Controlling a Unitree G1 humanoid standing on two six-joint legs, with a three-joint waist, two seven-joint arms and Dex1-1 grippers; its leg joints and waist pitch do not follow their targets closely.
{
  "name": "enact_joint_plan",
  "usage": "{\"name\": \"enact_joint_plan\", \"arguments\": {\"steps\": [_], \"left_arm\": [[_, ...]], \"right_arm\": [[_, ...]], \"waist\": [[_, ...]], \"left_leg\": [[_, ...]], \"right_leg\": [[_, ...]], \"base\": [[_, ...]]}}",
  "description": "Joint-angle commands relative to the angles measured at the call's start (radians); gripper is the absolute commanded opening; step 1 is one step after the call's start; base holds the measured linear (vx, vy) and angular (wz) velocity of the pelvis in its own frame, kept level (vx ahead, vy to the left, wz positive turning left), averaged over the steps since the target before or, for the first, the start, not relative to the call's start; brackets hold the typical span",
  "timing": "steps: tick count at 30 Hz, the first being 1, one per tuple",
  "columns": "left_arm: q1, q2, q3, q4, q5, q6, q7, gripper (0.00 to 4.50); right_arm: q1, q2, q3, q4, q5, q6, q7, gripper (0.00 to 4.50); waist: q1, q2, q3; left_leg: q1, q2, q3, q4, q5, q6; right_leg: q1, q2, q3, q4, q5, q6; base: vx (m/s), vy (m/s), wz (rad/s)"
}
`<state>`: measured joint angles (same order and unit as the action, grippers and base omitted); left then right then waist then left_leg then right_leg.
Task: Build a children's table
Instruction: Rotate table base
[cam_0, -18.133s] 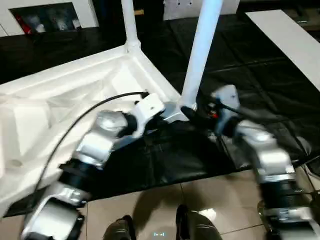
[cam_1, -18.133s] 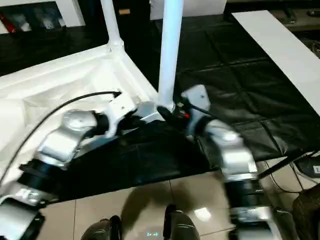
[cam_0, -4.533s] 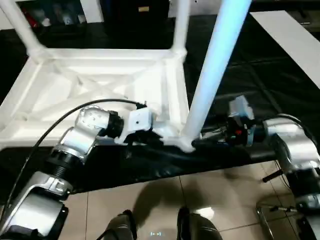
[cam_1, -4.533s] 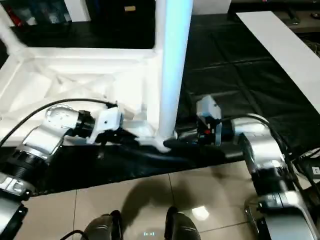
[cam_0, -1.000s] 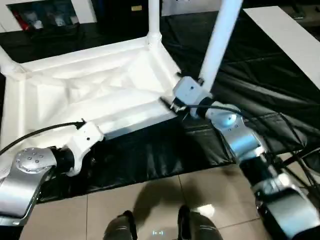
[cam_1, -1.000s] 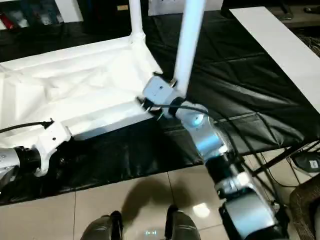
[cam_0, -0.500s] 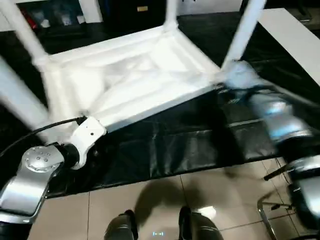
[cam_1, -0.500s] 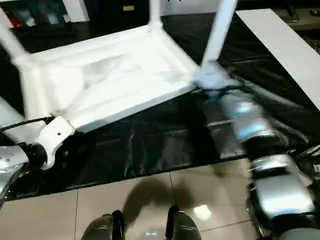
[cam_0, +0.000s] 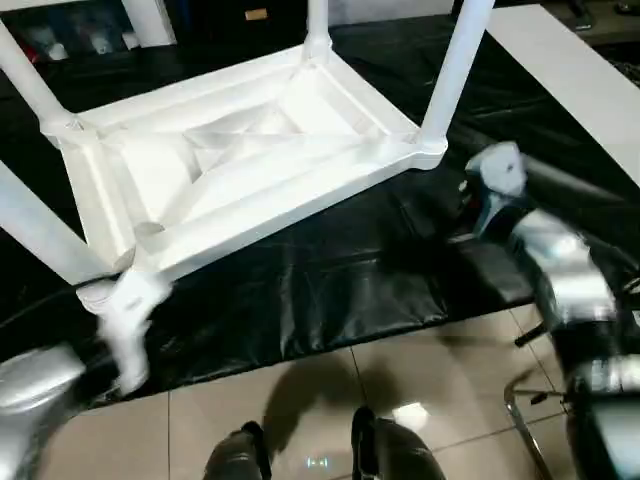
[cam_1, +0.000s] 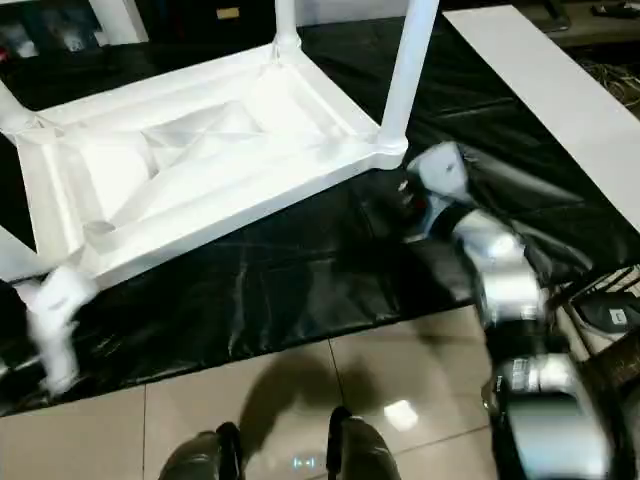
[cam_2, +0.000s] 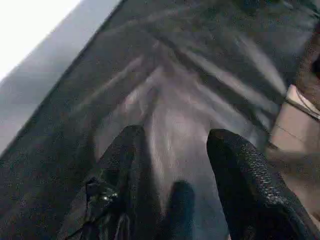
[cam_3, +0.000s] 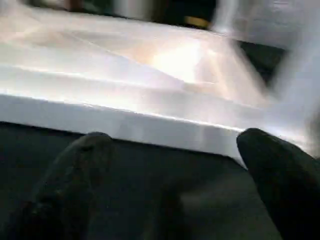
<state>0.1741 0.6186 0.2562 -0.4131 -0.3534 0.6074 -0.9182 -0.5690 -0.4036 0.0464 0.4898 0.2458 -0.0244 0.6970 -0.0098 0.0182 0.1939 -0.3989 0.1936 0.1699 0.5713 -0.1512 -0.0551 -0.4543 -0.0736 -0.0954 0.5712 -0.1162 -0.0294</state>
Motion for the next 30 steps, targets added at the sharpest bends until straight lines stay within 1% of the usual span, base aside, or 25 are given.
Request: {"name": "enact_joint_plan", "arguments": {"steps": [1, 2, 3, 4, 5, 6, 7, 8, 10, 11, 12, 13, 14, 15, 17, 18, 19, 20, 21, 22, 23, 24, 25, 26, 30], "left_arm": [[0.018, 0.058, 0.068, 0.009, -0.021, 0.022, -0.058, 2.44], [0.030, 0.101, 0.093, 0.028, -0.015, 0.031, -0.087, 2.44], [0.039, 0.132, 0.109, 0.044, -0.007, 0.035, -0.108, 2.44], [0.044, 0.152, 0.120, 0.055, 0.000, 0.038, -0.121, 2.44], [0.052, 0.175, 0.134, 0.067, 0.002, 0.041, -0.132, 2.44], [0.054, 0.179, 0.137, 0.071, 0.003, 0.041, -0.133, 2.44], [0.058, 0.196, 0.149, 0.086, 0.008, 0.040, -0.138, 2.44], [0.066, 0.232, 0.179, 0.130, 0.024, 0.023, -0.124, 2.44], [0.071, 0.261, 0.206, 0.181, 0.043, -0.019, -0.111, 2.44], [0.068, 0.269, 0.223, 0.211, 0.052, -0.052, -0.105, 2.44], [0.065, 0.269, 0.231, 0.219, 0.050, -0.061, -0.106, 2.44], [0.057, 0.264, 0.243, 0.229, 0.045, -0.073, -0.102, 2.54], [0.047, 0.259, 0.256, 0.241, 0.041, -0.090, -0.098, 2.64], [0.035, 0.254, 0.268, 0.255, 0.035, -0.101, -0.094, 2.64], [0.008, 0.246, 0.289, 0.293, 0.015, -0.134, -0.108, 2.91], [-0.011, 0.233, 0.299, 0.311, -0.011, -0.147, -0.122, 2.98], [-0.020, 0.226, 0.299, 0.315, -0.027, -0.149, -0.129, 3.04], [-0.040, 0.209, 0.295, 0.323, -0.060, -0.149, -0.139, 3.10], [-0.043, 0.207, 0.293, 0.323, -0.065, -0.150, -0.140, 3.19], [-0.058, 0.194, 0.285, 0.327, -0.089, -0.151, -0.148, 3.38], [-0.068, 0.180, 0.273, 0.323, -0.105, -0.148, -0.150, 3.38], [-0.080, 0.155, 0.242, 0.305, -0.122, -0.137, -0.149, 3.38], [-0.082, 0.146, 0.228, 0.300, -0.120, -0.138, -0.146, 3.38], [-0.088, 0.126, 0.196, 0.286, -0.115, -0.142, -0.137, 3.38], [-0.111, 0.077, 0.132, 0.268, -0.112, -0.151, -0.123, 3.38]], "right_arm": [[0.037, -0.001, 0.032, -0.098, 0.059, 0.043, 0.076, 4.50], [0.059, -0.001, 0.051, -0.125, 0.065, 0.047, 0.096, 4.50], [0.073, -0.001, 0.064, -0.141, 0.067, 0.048, 0.106, 4.50], [0.082, 0.000, 0.071, -0.150, 0.068, 0.051, 0.109, 4.50], [0.091, 0.004, 0.075, -0.161, 0.066, 0.057, 0.108, 4.50], [0.092, 0.005, 0.075, -0.163, 0.065, 0.058, 0.106, 4.50], [0.098, 0.010, 0.076, -0.169, 0.060, 0.061, 0.101, 4.50], [0.115, 0.023, 0.070, -0.198, 0.050, 0.086, 0.086, 4.50], [0.134, 0.031, 0.067, -0.233, 0.045, 0.117, 0.071, 4.50], [0.148, 0.035, 0.074, -0.258, 0.047, 0.132, 0.070, 4.50], [0.156, 0.032, 0.078, -0.274, 0.051, 0.144, 0.073, 4.50], [0.165, 0.031, 0.084, -0.289, 0.052, 0.151, 0.073, 4.50], [0.172, 0.032, 0.088, -0.300, 0.056, 0.157, 0.073, 4.50], [0.177, 0.034, 0.091, -0.309, 0.058, 0.162, 0.073, 4.50], [0.187, 0.030, 0.101, -0.327, 0.061, 0.171, 0.071, 4.50], [0.191, 0.032, 0.104, -0.332, 0.060, 0.175, 0.068, 4.50], [0.192, 0.034, 0.104, -0.333, 0.057, 0.178, 0.066, 4.50], [0.194, 0.041, 0.103, -0.334, 0.050, 0.184, 0.063, 4.50], [0.195, 0.042, 0.103, -0.336, 0.049, 0.186, 0.062, 4.50], [0.199, 0.048, 0.103, -0.342, 0.042, 0.197, 0.056, 4.50], [0.201, 0.053, 0.104, -0.348, 0.037, 0.204, 0.052, 4.50], [0.205, 0.059, 0.110, -0.355, 0.032, 0.211, 0.047, 4.50], [0.206, 0.061, 0.112, -0.356, 0.030, 0.211, 0.046, 4.50], [0.208, 0.064, 0.117, -0.359, 0.025, 0.210, 0.043, 4.50], [0.210, 0.067, 0.123, -0.361, 0.023, 0.214, 0.038, 4.50]], "waist": [[0.005, 0.009, -0.055], [0.008, 0.009, -0.052], [0.008, 0.009, -0.052], [0.009, 0.012, -0.046], [0.009, 0.012, -0.046], [0.011, 0.016, -0.046], [0.011, 0.017, -0.046], [0.012, 0.019, -0.046], [0.014, 0.020, -0.050], [0.016, 0.019, -0.049], [0.017, 0.020, -0.050], [0.017, 0.016, -0.053], [0.020, 0.021, -0.054], [0.021, 0.021, -0.057], [0.022, 0.021, -0.059], [0.023, 0.023, -0.061], [0.024, 0.022, -0.063], [0.025, 0.021, -0.066], [0.026, 0.022, -0.066], [0.026, 0.022, -0.068], [0.027, 0.023, -0.070], [0.028, 0.022, -0.069], [0.028, 0.021, -0.069], [0.029, 0.021, -0.069], [0.033, 0.020, -0.069]], "left_leg": [[0.028, 0.026, -0.010, -0.072, -0.381, 0.087], [0.029, 0.023, -0.012, -0.074, -0.404, 0.073], [0.029, 0.023, -0.012, -0.074, -0.404, 0.073], [0.035, 0.022, -0.015, -0.077, -0.437, 0.055], [0.037, 0.023, -0.017, -0.079, -0.446, 0.048], [0.041, 0.025, -0.019, -0.080, -0.460, 0.036], [0.042, 0.026, -0.020, -0.081, -0.463, 0.033], [0.041, 0.027, -0.020, -0.084, -0.467, 0.030], [0.040, 0.025, -0.019, -0.084, -0.451, 0.033], [0.038, 0.025, -0.018, -0.085, -0.429, 0.038], [0.040, 0.026, -0.018, -0.085, -0.427, 0.038], [0.040, 0.027, -0.016, -0.085, -0.418, 0.039], [0.041, 0.029, -0.015, -0.085, -0.401, 0.041], [0.040, 0.031, -0.013, -0.084, -0.381, 0.044], [0.040, 0.029, -0.010, -0.083, -0.362, 0.050], [0.038, 0.028, -0.009, -0.082, -0.343, 0.053], [0.036, 0.027, -0.008, -0.081, -0.322, 0.057], [0.034, 0.027, -0.007, -0.079, -0.302, 0.061], [0.035, 0.027, -0.006, -0.078, -0.296, 0.063], [0.035, 0.028, -0.006, -0.078, -0.285, 0.065], [0.034, 0.027, -0.005, -0.076, -0.272, 0.069], [0.033, 0.028, -0.005, -0.076, -0.271, 0.069], [0.033, 0.029, -0.005, -0.077, -0.274, 0.069], [0.034, 0.028, -0.004, -0.076, -0.277, 0.067], [0.036, 0.031, -0.005, -0.076, -0.293, 0.059]], "right_leg": [[0.055, -0.047, 0.047, -0.086, -0.523, -0.137], [0.053, -0.047, 0.046, -0.089, -0.564, -0.121], [0.053, -0.047, 0.046, -0.089, -0.564, -0.121], [0.048, -0.051, 0.048, -0.096, -0.626, -0.096], [0.048, -0.052, 0.048, -0.097, -0.638, -0.092], [0.046, -0.054, 0.049, -0.099, -0.650, -0.090], [0.046, -0.055, 0.050, -0.099, -0.644, -0.093], [0.047, -0.055, 0.052, -0.096, -0.623, -0.100], [0.049, -0.055, 0.054, -0.094, -0.594, -0.103], [0.051, -0.055, 0.056, -0.093, -0.563, -0.107], [0.051, -0.056, 0.057, -0.093, -0.556, -0.110], [0.052, -0.056, 0.058, -0.091, -0.541, -0.116], [0.050, -0.057, 0.060, -0.086, -0.501, -0.137], [0.053, -0.058, 0.063, -0.080, -0.455, -0.153], [0.053, -0.055, 0.064, -0.078, -0.423, -0.163], [0.057, -0.057, 0.064, -0.073, -0.391, -0.178], [0.060, -0.058, 0.065, -0.071, -0.366, -0.189], [0.064, -0.059, 0.065, -0.065, -0.342, -0.201], [0.064, -0.059, 0.065, -0.064, -0.335, -0.207], [0.065, -0.059, 0.066, -0.064, -0.320, -0.217], [0.067, -0.058, 0.066, -0.060, -0.304, -0.224], [0.068, -0.058, 0.065, -0.060, -0.306, -0.224], [0.068, -0.058, 0.065, -0.062, -0.314, -0.221], [0.068, -0.059, 0.065, -0.063, -0.329, -0.217], [0.066, -0.060, 0.066, -0.068, -0.380, -0.195]], "base": [[0.000, 0.000, 0.00], [0.000, 0.000, 0.00], [0.000, 0.000, 0.00], [0.000, 0.000, 0.00], [0.000, 0.000, 0.00], [0.000, 0.000, 0.00], [0.000, 0.000, 0.00], [0.000, 0.000, 0.00], [0.000, 0.000, 0.00], [0.000, 0.000, 0.00], [0.000, 0.000, 0.00], [0.000, 0.000, 0.00], [0.000, 0.000, 0.00], [0.000, 0.000, 0.00], [0.000, 0.000, 0.00], [0.000, 0.000, 0.00], [0.000, 0.000, 0.00], [0.000, 0.000, 0.00], [0.000, 0.000, 0.00], [0.000, 0.000, 0.00], [0.000, 0.000, 0.00], [0.000, 0.000, 0.00], [0.000, 0.000, 0.00], [0.000, 0.000, 0.00], [0.000, 0.000, 0.00]]}}
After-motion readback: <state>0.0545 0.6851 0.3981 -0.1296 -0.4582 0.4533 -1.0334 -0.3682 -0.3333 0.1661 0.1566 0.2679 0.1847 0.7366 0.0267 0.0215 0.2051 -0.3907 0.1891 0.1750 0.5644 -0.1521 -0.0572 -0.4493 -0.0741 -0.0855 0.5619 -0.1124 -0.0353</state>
